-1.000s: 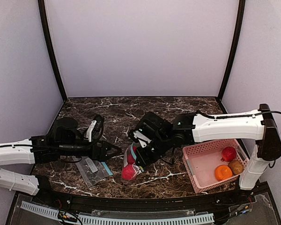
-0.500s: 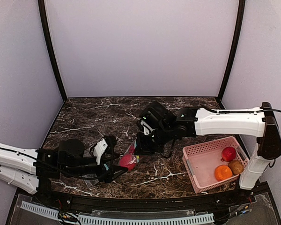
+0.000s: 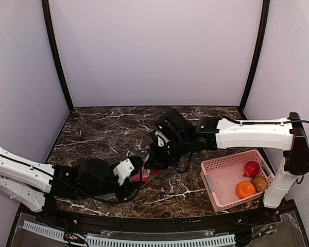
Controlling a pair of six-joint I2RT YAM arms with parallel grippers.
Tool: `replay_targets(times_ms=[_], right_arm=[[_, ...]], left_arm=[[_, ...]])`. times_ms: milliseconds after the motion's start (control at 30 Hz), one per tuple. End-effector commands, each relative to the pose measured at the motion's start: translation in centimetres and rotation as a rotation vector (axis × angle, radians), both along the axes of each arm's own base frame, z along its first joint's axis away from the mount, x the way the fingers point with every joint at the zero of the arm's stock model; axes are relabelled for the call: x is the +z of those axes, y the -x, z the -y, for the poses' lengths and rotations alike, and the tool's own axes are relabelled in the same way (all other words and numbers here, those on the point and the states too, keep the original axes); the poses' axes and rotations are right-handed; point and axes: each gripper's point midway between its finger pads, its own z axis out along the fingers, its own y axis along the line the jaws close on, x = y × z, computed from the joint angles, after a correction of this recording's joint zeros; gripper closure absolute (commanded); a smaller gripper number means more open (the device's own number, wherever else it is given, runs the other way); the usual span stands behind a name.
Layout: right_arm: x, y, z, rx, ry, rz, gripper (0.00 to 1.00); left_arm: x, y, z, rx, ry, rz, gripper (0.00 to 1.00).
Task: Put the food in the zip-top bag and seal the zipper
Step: Pass from the right arm to the left
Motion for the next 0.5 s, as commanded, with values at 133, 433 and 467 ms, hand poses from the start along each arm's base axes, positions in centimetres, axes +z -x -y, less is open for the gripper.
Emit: replay_targets(times_ms=[133,433,467], right_arm=[[1.7,-0.1,-0.4,-0.001,-0.078,-0.003,1.00],[2.2,0.1,-0.1,-0.003,-0.106,-0.008,0.89],[2.2,0.1,0.2,-0.009,-0.109,-0.008,0.86]], left_arm=[[0.0,-0.5,0.6,0.024,-0.043,0.044,0.65],[-0.2,-1.6,0.3,0.094,-0.090,0.050,0.99],[-0.2,-1.6,0.3,0.098,-0.087,0.046,0.99]])
